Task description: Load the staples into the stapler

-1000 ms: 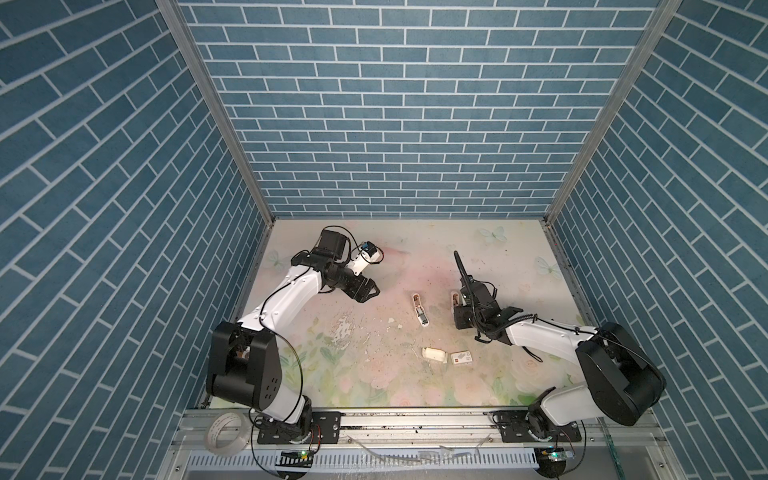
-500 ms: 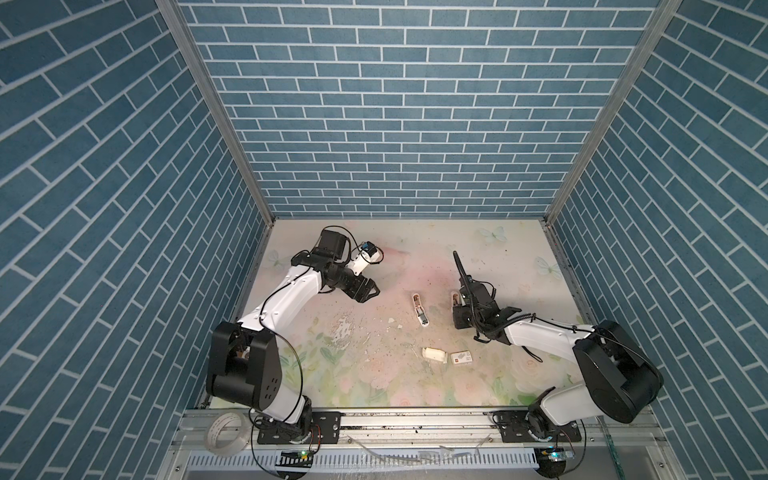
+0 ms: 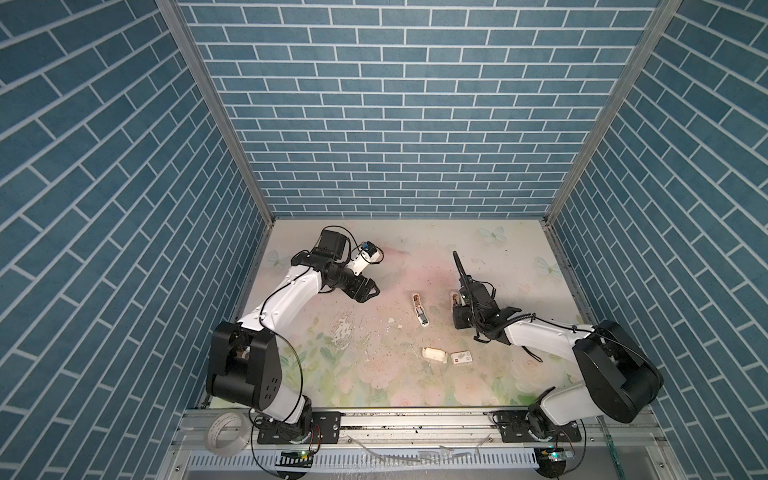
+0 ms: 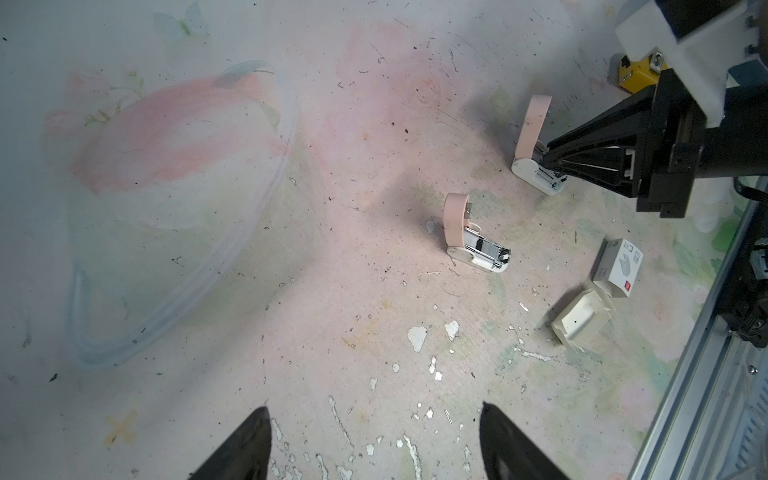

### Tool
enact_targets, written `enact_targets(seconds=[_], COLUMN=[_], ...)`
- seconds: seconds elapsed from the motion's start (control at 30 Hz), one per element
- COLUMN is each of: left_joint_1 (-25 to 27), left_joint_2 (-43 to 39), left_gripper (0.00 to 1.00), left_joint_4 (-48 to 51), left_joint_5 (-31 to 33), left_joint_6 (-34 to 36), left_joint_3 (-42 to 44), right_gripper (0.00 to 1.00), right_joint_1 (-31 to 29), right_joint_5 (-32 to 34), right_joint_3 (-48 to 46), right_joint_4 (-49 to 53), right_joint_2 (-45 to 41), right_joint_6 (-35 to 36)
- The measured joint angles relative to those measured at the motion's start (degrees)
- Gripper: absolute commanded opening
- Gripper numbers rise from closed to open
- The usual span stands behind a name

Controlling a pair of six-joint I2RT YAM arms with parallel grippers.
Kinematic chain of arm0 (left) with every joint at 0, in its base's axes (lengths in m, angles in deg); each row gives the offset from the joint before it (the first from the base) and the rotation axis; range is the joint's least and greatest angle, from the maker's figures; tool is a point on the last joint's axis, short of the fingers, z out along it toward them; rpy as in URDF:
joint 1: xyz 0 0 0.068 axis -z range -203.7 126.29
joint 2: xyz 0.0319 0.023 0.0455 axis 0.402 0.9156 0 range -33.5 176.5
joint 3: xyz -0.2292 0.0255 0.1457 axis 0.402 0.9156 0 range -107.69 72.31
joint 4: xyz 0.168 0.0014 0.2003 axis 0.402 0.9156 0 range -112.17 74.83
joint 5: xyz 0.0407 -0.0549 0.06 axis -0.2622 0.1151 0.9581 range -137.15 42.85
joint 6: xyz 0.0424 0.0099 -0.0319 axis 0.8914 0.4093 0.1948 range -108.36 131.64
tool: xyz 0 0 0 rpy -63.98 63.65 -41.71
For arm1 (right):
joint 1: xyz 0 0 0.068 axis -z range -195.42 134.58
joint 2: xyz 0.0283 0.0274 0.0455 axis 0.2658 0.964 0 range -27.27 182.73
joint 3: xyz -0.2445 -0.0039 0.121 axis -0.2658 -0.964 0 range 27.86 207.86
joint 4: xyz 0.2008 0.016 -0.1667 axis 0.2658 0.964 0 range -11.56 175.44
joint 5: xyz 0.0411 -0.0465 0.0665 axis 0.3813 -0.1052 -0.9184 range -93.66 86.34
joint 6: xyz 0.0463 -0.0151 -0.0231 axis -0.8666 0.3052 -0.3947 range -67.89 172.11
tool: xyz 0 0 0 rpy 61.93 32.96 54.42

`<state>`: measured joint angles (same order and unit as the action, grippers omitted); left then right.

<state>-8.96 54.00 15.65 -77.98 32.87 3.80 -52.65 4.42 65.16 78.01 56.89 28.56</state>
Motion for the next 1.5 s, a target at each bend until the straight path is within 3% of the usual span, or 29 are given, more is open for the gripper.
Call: enact_targets(seconds=[1.5], left_joint_1=[0.00], left_joint_2=[0.00], left_gripper=[0.80], left_joint_4=[0.00], left_joint_5=[-0.35], left_joint_6=[0.00], left_joint_3=[0.02], right_gripper=[0.09], right_joint_1=[-1.88], right_joint_5=[-2.23], right_joint_3=[-0.72], right_joint_4=[0.44], right_joint_2=[-0.46], right_joint_6=[-0.63])
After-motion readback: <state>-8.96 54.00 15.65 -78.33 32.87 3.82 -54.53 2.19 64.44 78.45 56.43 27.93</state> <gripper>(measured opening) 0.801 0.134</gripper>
